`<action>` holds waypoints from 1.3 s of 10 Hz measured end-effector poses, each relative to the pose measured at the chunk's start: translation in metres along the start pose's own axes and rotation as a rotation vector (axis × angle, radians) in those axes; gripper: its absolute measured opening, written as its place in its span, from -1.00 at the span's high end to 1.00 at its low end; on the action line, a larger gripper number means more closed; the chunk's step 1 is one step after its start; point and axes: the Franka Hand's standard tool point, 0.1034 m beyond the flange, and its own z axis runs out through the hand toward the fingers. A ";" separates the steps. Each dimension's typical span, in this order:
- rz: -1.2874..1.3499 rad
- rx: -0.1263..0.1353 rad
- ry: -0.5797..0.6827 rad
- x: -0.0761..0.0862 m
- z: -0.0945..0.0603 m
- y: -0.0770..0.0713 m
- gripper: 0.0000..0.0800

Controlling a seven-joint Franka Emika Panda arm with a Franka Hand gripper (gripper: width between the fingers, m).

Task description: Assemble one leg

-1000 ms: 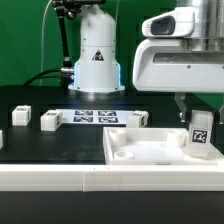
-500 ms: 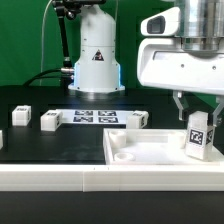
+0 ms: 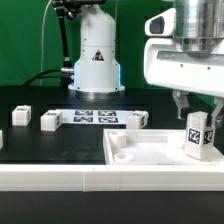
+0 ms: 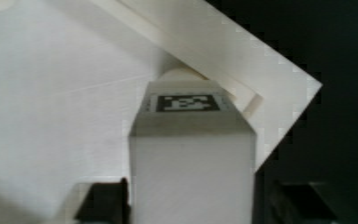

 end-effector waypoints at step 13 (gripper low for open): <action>-1.066 -0.003 -0.001 -0.012 0.007 -0.003 -0.62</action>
Offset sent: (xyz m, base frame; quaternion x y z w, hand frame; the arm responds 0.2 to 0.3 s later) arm -0.0077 0.0137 0.0001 -0.0205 -0.0050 -0.2035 0.9789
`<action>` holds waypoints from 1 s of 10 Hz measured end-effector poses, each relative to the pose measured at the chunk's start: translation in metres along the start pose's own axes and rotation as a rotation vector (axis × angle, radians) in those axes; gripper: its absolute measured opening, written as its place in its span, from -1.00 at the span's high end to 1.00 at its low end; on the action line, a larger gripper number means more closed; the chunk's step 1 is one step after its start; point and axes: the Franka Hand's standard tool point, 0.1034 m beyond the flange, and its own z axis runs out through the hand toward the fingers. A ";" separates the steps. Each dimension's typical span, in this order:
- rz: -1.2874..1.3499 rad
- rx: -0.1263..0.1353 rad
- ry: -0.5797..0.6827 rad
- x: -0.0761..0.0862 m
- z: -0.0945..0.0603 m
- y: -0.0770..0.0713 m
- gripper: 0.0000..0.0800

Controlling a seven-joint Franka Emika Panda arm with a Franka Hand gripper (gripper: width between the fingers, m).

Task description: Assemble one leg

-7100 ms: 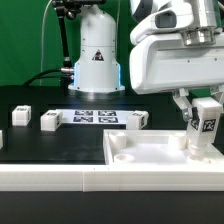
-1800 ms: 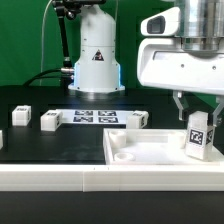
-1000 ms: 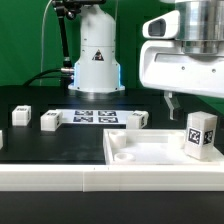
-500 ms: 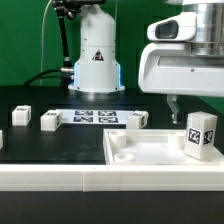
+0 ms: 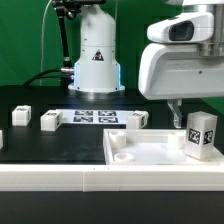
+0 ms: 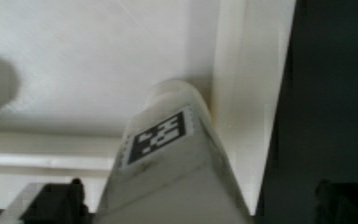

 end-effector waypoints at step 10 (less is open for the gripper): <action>0.088 0.024 -0.019 -0.002 0.001 0.008 0.28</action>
Offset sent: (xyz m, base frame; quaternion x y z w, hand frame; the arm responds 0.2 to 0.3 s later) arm 0.0000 0.0000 0.0000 0.0000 0.0000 0.0000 1.0000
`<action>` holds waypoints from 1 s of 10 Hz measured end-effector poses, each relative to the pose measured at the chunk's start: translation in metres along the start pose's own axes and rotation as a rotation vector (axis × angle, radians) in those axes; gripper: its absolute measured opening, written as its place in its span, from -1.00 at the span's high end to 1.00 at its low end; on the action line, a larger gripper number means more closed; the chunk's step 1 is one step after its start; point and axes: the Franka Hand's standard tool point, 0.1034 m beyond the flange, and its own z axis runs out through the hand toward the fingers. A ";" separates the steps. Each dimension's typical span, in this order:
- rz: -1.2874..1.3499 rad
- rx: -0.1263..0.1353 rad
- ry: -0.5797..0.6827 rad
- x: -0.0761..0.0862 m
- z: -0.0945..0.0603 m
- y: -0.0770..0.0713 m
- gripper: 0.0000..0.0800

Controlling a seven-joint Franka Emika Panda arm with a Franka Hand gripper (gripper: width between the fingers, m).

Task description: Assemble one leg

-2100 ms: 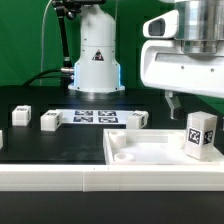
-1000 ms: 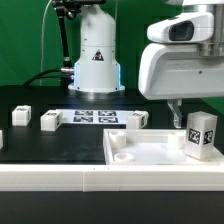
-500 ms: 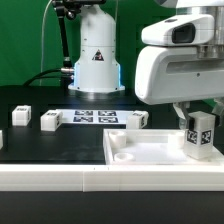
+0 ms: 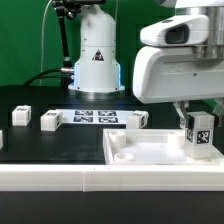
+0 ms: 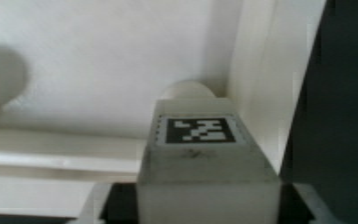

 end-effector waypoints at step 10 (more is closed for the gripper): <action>1.090 0.006 0.053 0.001 0.003 -0.004 0.27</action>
Offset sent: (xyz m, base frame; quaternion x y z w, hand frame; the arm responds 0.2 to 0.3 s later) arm -0.0050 0.0120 -0.0082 0.0177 -0.0022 0.2814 0.9594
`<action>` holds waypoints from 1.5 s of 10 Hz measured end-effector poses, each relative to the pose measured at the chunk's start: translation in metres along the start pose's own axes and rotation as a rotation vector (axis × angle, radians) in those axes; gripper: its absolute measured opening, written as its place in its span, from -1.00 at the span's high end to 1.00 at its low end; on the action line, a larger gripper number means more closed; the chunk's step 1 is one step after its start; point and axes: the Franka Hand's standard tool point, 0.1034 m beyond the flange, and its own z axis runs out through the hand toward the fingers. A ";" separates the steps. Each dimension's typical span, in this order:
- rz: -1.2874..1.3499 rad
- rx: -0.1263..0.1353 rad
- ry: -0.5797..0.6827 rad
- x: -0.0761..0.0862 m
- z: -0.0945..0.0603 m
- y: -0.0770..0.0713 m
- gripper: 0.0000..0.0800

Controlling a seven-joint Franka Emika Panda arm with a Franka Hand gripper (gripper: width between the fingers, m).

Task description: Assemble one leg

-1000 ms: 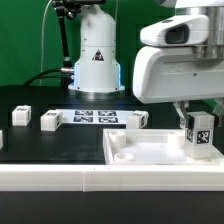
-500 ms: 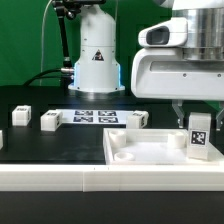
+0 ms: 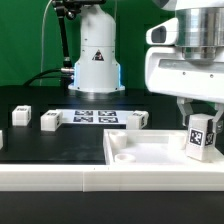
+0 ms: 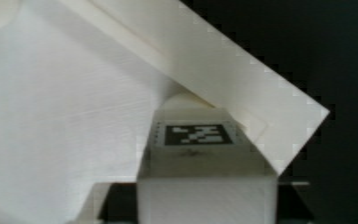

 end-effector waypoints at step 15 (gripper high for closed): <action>-0.458 0.019 -0.021 -0.003 -0.001 -0.003 -0.62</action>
Offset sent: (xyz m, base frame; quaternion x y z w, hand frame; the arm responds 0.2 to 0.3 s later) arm 0.0015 -0.0111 0.0002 -0.0119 -0.0160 0.1495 0.9886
